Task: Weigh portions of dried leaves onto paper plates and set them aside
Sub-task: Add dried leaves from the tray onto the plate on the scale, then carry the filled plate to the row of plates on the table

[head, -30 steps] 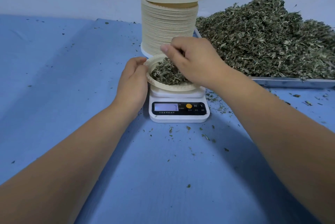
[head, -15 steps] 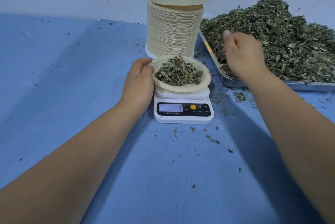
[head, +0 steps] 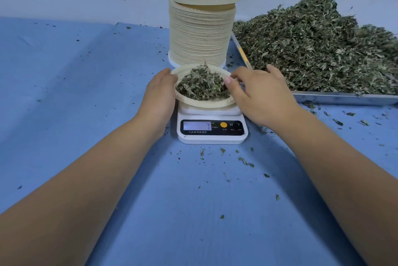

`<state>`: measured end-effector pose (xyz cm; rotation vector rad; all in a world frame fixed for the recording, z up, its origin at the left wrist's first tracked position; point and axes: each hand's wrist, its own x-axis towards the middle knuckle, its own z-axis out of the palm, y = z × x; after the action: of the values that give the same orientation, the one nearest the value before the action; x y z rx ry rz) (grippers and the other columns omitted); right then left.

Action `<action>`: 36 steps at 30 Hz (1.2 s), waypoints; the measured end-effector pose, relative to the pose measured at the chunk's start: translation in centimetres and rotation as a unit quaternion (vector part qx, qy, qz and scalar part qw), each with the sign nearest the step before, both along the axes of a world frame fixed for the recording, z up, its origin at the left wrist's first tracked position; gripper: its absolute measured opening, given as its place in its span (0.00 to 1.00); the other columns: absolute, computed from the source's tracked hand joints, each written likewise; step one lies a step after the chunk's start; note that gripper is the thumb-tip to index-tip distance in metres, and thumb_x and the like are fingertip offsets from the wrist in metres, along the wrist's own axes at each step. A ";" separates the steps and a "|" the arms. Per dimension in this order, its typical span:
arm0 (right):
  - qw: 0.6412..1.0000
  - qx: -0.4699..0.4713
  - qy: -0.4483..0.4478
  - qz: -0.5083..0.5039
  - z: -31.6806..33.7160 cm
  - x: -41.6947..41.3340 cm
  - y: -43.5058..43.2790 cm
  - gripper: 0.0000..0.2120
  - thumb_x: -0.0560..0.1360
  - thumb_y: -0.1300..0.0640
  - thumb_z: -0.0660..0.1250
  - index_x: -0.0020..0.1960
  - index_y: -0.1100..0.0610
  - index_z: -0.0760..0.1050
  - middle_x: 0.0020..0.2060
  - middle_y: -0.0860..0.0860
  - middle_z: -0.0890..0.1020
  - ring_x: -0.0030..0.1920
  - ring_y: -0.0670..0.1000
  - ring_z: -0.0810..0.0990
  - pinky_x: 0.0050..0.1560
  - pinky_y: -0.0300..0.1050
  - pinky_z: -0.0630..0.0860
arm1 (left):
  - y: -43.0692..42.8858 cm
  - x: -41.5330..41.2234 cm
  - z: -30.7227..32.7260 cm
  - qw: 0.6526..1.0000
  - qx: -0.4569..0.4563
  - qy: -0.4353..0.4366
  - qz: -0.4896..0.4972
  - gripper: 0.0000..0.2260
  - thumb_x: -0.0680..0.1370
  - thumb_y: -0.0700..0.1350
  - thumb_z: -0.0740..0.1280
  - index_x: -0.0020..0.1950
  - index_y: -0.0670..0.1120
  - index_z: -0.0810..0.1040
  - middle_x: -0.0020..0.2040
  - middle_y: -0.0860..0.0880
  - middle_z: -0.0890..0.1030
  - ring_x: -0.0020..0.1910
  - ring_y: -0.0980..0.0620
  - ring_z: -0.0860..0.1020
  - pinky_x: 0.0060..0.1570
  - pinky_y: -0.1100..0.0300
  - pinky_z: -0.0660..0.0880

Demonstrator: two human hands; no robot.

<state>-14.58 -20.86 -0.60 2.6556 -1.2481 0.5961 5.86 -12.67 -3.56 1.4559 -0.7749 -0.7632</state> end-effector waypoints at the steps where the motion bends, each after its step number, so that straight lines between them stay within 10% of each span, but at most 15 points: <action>1: 0.999 0.024 -0.033 0.005 0.1 0.2 0.2 0.23 0.84 0.39 0.49 0.62 0.51 0.74 0.45 0.49 0.84 0.53 0.53 0.81 0.76 0.58 0.55 | 0.0 0.0 0.2 1.000 0.002 0.030 0.002 0.29 0.73 0.53 0.59 0.75 0.53 0.69 0.73 0.54 0.72 0.70 0.53 0.72 0.70 0.50 0.68; 7: 0.938 0.234 -0.241 0.087 1.1 2.1 1.6 0.11 0.77 0.39 0.66 0.49 0.45 0.77 0.54 0.40 0.82 0.58 0.41 0.78 0.59 0.48 0.74 | 0.7 1.7 2.5 0.971 -0.070 0.198 0.118 0.13 0.78 0.35 0.59 0.37 0.50 0.70 0.33 0.52 0.71 0.35 0.50 0.71 0.42 0.53 0.70; 15: 0.932 0.232 -0.144 0.237 2.0 12.8 4.7 0.14 0.67 0.36 0.76 0.49 0.38 0.79 0.47 0.26 0.76 0.51 0.30 0.73 0.47 0.21 0.64 | 7.3 11.2 4.1 0.948 -0.096 0.197 0.231 0.12 0.76 0.33 0.56 0.37 0.44 0.72 0.27 0.52 0.68 0.28 0.51 0.68 0.38 0.56 0.64; 23: 0.886 0.289 -0.152 0.328 0.6 29.4 8.9 0.13 0.67 0.44 0.80 0.49 0.46 0.83 0.26 0.26 0.72 0.35 0.36 0.71 0.43 0.33 0.67 | 15.6 24.0 4.2 0.912 -0.065 0.182 0.363 0.08 0.79 0.38 0.59 0.41 0.47 0.70 0.34 0.49 0.68 0.35 0.49 0.69 0.40 0.56 0.69; 29: 0.897 0.273 -0.143 0.318 -1.5 41.6 11.4 0.17 0.66 0.42 0.80 0.51 0.47 0.83 0.50 0.45 0.83 0.55 0.46 0.78 0.49 0.38 0.68 | 19.2 32.1 2.2 0.914 0.050 0.056 0.399 0.13 0.81 0.38 0.55 0.38 0.48 0.67 0.38 0.51 0.71 0.47 0.46 0.72 0.49 0.57 0.74; 33: 0.913 0.245 -0.129 0.298 -2.9 48.8 11.5 0.18 0.66 0.40 0.79 0.51 0.48 0.83 0.52 0.48 0.82 0.56 0.51 0.78 0.49 0.40 0.67 | 20.7 34.7 0.9 0.899 0.045 -0.011 0.435 0.21 0.80 0.41 0.54 0.73 0.42 0.70 0.73 0.46 0.72 0.70 0.45 0.71 0.69 0.55 0.69; 36: 0.920 0.249 -0.129 0.274 -4.0 53.1 11.1 0.17 0.67 0.39 0.77 0.50 0.47 0.81 0.52 0.47 0.81 0.59 0.53 0.77 0.51 0.43 0.70 | 20.8 35.4 -0.2 0.906 0.022 -0.056 0.418 0.21 0.80 0.46 0.56 0.73 0.48 0.72 0.72 0.53 0.73 0.69 0.55 0.71 0.70 0.57 0.64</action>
<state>38.51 -9.73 -4.64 3.4968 -0.7577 0.8096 41.25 8.09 -3.81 1.6852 -0.1528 -0.0334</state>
